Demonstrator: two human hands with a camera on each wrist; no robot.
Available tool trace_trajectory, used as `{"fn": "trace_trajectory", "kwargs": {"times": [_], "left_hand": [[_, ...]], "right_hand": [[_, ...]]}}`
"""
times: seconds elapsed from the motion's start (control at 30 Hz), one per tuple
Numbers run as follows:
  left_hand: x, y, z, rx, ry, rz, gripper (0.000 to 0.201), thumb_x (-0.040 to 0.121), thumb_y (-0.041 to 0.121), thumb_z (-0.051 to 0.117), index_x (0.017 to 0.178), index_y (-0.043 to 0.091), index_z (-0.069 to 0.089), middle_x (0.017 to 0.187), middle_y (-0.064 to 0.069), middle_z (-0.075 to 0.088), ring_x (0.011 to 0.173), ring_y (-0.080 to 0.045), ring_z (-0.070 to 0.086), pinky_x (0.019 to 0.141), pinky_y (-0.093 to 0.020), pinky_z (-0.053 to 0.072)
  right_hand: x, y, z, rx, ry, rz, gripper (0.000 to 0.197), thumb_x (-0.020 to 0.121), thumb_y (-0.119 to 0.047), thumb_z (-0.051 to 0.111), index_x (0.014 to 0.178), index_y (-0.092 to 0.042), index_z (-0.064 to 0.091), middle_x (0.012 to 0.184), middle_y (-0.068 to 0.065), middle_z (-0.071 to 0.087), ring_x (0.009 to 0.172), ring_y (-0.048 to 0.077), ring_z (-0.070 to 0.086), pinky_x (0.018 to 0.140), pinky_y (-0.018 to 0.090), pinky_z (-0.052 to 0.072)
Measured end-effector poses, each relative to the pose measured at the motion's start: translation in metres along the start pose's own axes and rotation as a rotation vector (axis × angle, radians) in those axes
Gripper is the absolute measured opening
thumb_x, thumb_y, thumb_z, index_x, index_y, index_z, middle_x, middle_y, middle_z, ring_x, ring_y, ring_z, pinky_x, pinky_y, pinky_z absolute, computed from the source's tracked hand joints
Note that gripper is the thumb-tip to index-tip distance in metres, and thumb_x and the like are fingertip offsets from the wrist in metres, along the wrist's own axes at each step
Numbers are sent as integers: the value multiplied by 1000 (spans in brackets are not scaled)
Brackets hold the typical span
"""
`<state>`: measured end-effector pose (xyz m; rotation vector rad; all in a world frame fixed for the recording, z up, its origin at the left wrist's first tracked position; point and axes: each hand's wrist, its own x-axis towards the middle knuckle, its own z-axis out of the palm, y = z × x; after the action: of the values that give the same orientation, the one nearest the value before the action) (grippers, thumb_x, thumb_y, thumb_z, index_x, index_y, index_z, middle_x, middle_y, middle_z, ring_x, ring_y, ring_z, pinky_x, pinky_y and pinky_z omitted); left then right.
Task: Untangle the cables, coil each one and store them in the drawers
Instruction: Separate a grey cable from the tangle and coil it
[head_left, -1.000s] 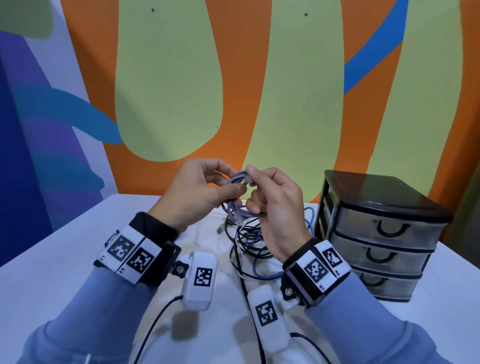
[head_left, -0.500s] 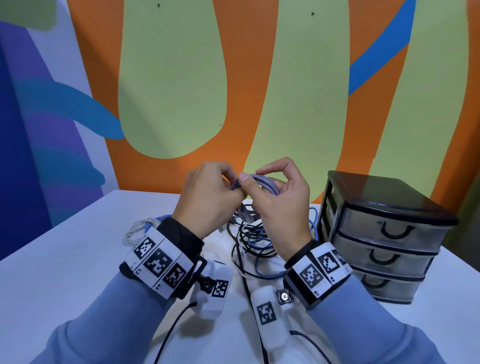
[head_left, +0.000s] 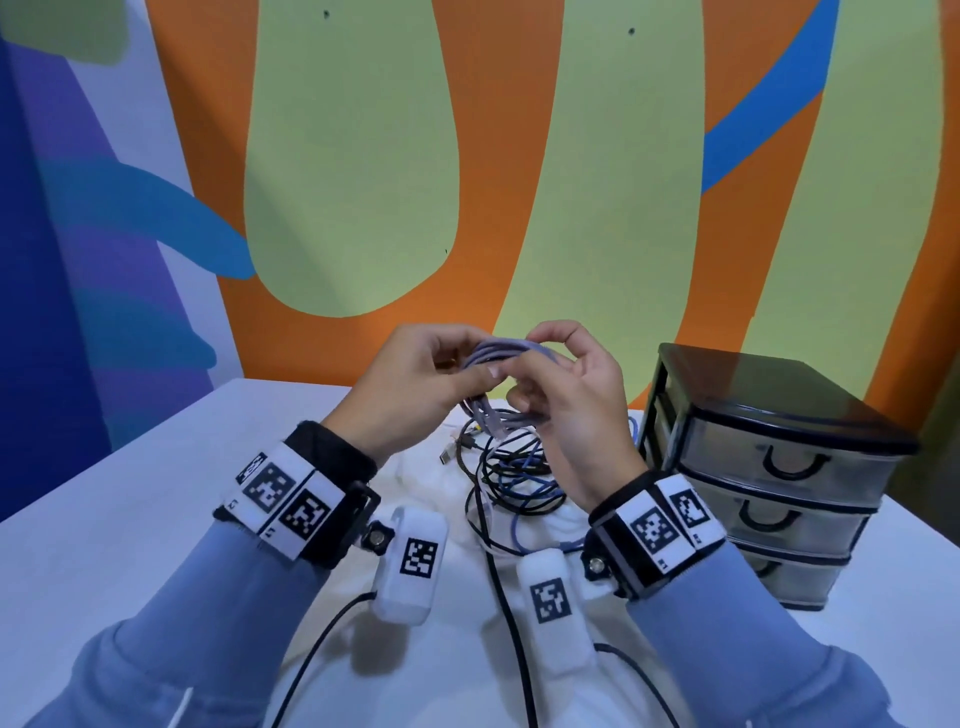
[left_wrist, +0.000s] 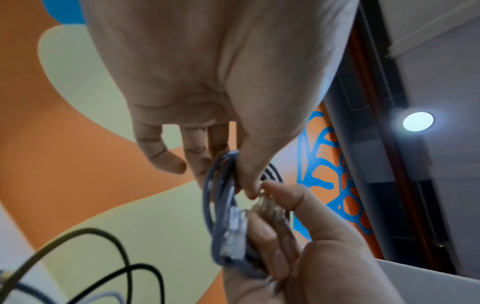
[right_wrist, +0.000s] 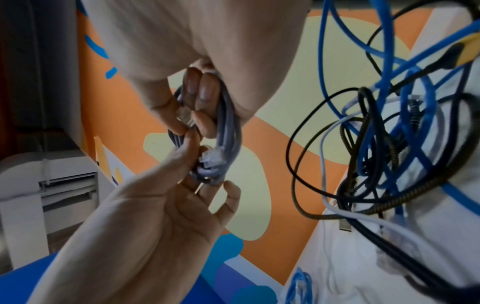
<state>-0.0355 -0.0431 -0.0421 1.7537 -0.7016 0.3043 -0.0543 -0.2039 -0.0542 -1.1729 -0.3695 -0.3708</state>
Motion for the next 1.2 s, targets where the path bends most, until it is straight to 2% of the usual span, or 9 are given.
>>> {"fn": "trace_trajectory", "kwargs": {"times": [0.07, 0.13, 0.3, 0.4, 0.5, 0.57, 0.73, 0.97, 1.2], "left_hand": [[2, -2, 1, 68, 28, -29, 7, 95, 7, 76, 96, 12, 80, 88, -27, 72, 73, -27, 67, 78, -47, 58], [2, -3, 3, 167, 93, -48, 5, 92, 17, 77, 88, 18, 80, 78, -16, 75, 73, -30, 72, 79, -52, 59], [0, -4, 15, 514, 324, -15, 21, 96, 26, 71, 76, 23, 72, 64, 1, 69, 67, -22, 66, 62, -35, 50], [5, -8, 13, 199, 254, -90, 10, 99, 18, 71, 89, 18, 71, 70, 3, 73, 68, -19, 69, 72, -37, 54], [5, -1, 3, -384, 58, -258, 5, 98, 14, 68, 97, 9, 67, 81, -2, 66, 72, -15, 59, 77, -35, 50], [3, 3, 1, -587, -12, -295, 18, 94, 21, 66, 103, 5, 67, 86, -5, 64, 74, -15, 57, 78, -35, 51], [3, 3, -1, -409, 89, -172, 26, 91, 24, 70, 110, 6, 71, 89, -5, 69, 79, -14, 61, 70, -26, 56], [0, 2, -10, -241, 101, -188, 36, 84, 15, 81, 117, 4, 72, 91, -17, 73, 84, -26, 65, 83, -40, 54], [0, -2, -7, -105, 83, -109, 20, 87, 16, 83, 107, 15, 79, 97, -31, 74, 78, -23, 65, 67, -28, 51]], "right_hand": [[-2, 2, 0, -121, 28, -49, 29, 87, 15, 64, 93, -12, 55, 73, 15, 64, 49, 17, 39, 49, 28, 35], [-3, 4, 0, -246, 42, -105, 26, 88, 10, 69, 95, -12, 56, 67, 7, 67, 47, 14, 43, 49, 26, 38], [-2, 7, 2, -239, 39, -65, 13, 94, -2, 66, 105, -6, 59, 63, 2, 60, 52, 22, 42, 62, 43, 42], [2, 9, 1, -93, 82, 4, 10, 99, -8, 65, 105, -6, 57, 52, -12, 46, 49, 12, 36, 66, 39, 39], [5, 11, 1, 180, 39, 180, 5, 103, -13, 60, 106, -10, 57, 59, -5, 34, 53, 12, 29, 66, 32, 37], [5, 9, 2, 268, -38, 276, 11, 106, -17, 54, 107, -7, 59, 62, -2, 31, 54, 13, 28, 64, 29, 41], [8, 7, -1, 265, -43, 237, 27, 107, -26, 54, 114, -4, 67, 71, 2, 16, 56, 13, 24, 62, 26, 41], [8, 17, -5, 181, -46, 199, 42, 105, -28, 61, 126, 8, 62, 66, 2, 35, 56, 14, 35, 63, 27, 47], [7, 16, -9, -48, -90, 162, 29, 94, -21, 77, 118, -8, 69, 75, 6, 60, 60, 19, 51, 77, 45, 44]]}}
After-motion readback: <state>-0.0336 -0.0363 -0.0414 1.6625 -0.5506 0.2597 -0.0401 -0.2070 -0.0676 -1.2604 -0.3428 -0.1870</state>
